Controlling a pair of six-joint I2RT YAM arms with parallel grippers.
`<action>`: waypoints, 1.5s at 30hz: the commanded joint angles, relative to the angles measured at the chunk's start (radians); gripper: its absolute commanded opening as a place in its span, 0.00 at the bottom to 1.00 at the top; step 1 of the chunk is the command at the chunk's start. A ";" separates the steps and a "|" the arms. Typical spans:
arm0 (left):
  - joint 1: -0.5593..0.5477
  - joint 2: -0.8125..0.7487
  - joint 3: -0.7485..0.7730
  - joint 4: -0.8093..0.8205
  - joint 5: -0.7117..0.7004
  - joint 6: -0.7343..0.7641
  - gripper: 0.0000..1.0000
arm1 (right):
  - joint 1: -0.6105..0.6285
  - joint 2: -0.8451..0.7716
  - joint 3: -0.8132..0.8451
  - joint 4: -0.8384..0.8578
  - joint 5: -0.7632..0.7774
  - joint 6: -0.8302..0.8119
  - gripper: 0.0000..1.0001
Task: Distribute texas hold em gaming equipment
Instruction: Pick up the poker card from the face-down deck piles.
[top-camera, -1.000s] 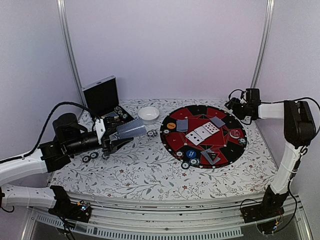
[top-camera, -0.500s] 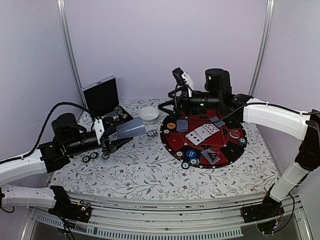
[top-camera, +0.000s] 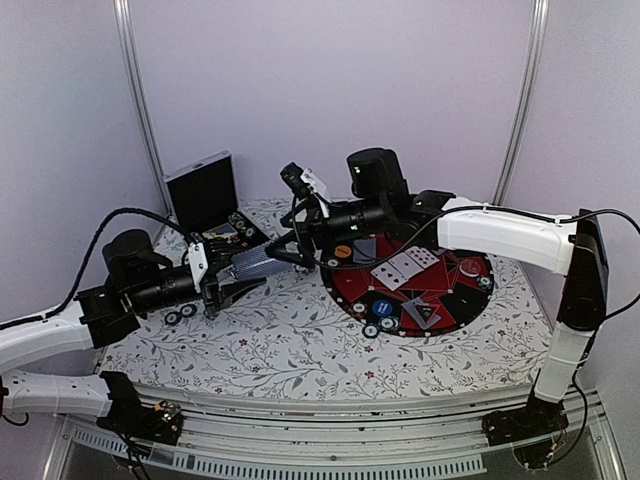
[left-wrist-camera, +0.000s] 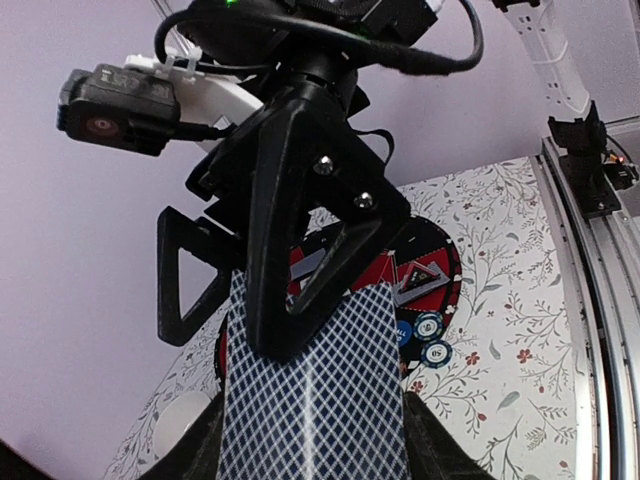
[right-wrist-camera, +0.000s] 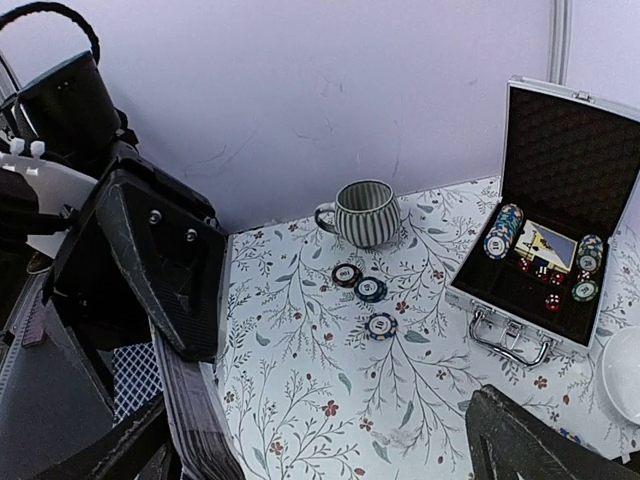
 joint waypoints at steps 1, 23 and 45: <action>-0.018 -0.020 -0.010 0.037 -0.012 0.012 0.49 | 0.004 0.031 0.052 -0.093 0.077 0.007 0.99; -0.021 -0.020 -0.010 0.039 -0.024 0.013 0.49 | -0.009 -0.061 0.036 -0.216 0.077 -0.067 0.40; -0.023 -0.014 -0.011 0.037 -0.032 0.015 0.49 | -0.331 -0.239 -0.027 -0.228 -0.053 0.034 0.01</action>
